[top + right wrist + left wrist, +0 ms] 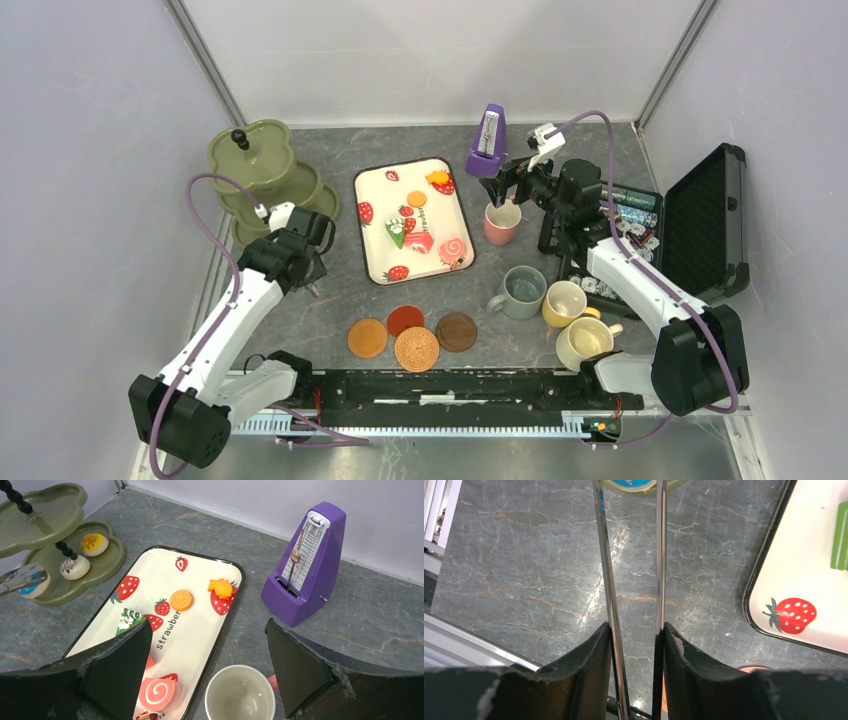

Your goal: Serve the afternoon tea

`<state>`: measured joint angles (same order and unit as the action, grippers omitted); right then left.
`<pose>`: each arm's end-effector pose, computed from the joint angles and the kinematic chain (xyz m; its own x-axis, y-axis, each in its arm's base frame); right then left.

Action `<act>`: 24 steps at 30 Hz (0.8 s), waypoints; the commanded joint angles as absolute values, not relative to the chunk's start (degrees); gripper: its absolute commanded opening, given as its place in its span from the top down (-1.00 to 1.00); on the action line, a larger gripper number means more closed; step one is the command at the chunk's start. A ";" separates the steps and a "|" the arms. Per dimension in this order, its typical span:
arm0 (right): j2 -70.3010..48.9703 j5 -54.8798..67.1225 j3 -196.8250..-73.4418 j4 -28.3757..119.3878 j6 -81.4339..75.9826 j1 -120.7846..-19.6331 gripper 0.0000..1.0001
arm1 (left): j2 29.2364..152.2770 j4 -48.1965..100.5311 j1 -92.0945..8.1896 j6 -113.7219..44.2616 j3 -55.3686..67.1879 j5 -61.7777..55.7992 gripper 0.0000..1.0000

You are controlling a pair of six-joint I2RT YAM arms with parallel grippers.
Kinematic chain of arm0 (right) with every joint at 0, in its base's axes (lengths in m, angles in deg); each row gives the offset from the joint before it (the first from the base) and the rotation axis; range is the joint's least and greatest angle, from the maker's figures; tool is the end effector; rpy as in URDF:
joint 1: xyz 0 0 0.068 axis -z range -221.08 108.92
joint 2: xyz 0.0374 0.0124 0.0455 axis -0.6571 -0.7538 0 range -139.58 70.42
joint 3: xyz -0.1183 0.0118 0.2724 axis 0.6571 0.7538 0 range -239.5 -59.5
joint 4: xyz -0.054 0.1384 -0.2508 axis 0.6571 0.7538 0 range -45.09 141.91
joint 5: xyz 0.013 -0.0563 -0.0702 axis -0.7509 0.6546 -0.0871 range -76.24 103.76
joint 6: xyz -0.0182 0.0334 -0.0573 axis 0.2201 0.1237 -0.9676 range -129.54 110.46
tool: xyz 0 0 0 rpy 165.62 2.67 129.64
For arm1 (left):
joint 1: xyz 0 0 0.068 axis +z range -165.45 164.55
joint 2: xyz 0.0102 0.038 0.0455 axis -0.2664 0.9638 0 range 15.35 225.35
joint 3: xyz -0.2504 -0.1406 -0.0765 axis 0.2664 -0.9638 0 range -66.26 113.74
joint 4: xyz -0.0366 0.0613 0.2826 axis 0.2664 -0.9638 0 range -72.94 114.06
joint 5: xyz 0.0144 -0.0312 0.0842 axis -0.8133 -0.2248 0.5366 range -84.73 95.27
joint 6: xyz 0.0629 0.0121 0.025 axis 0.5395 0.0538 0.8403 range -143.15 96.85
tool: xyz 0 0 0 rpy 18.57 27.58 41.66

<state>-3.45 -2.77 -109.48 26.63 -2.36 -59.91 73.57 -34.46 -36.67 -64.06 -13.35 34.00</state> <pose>0.3202 0.1259 0.3215 -0.1639 0.0708 -0.9839 -0.5613 0.8135 0.1521 0.1990 -0.0485 0.2832 -0.7108 -0.3401 -0.6157 -0.4574 0.8885 0.0372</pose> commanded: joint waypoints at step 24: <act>-2.15 -3.05 -109.07 25.66 -3.77 -58.79 -0.82 | 71.06 -11.54 -9.19 -64.18 -20.68 21.38 0.21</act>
<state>-3.45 -2.75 -109.28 26.85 -2.99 -59.02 71.49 -19.01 -11.92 -64.06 -20.13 22.48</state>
